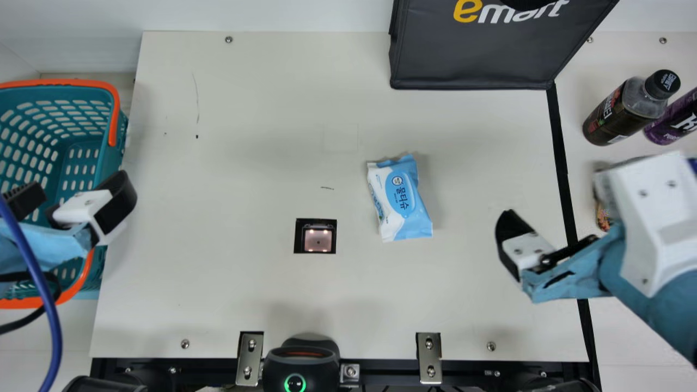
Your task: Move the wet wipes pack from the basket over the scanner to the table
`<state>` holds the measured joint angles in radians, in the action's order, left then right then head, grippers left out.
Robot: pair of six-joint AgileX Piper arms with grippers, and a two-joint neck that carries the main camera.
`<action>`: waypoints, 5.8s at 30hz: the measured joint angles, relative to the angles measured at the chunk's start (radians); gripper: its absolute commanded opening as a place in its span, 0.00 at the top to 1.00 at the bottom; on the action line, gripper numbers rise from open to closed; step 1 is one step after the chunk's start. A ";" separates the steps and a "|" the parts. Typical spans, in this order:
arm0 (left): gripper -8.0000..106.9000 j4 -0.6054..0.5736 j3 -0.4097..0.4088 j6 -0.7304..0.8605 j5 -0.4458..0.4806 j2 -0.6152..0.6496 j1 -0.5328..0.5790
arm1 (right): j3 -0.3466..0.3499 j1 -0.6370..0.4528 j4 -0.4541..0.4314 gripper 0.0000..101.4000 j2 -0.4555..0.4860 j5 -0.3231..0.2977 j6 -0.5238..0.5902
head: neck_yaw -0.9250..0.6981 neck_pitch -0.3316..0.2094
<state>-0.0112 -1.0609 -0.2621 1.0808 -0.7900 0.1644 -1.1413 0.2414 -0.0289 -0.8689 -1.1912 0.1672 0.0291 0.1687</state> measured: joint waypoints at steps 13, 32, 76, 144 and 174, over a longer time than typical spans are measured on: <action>0.15 0.000 0.000 0.000 0.000 0.000 0.000 | 0.006 0.166 0.008 0.06 -0.167 0.053 -0.099 | -0.002 0.000; 0.15 0.000 0.000 0.000 0.000 0.000 0.000 | -0.108 0.397 -0.152 0.06 -0.584 0.152 -0.676 | -0.002 0.000; 0.15 0.000 0.000 0.000 0.000 0.000 0.000 | -0.015 0.336 -0.028 0.39 -0.889 0.338 -0.565 | -0.002 0.000; 0.15 0.000 0.000 0.000 0.000 0.000 0.000 | 0.108 -0.453 0.275 1.00 -0.293 0.065 0.388 | 0.345 0.000; 0.15 0.000 0.000 0.000 0.000 0.000 0.000 | 0.208 -1.125 0.128 1.00 -0.335 0.133 0.752 | 0.345 0.000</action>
<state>-0.0112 -1.0609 -0.2621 1.0808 -0.7900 0.1644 -0.9328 -0.8832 0.0986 -1.2039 -1.0585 0.9187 0.3743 0.1687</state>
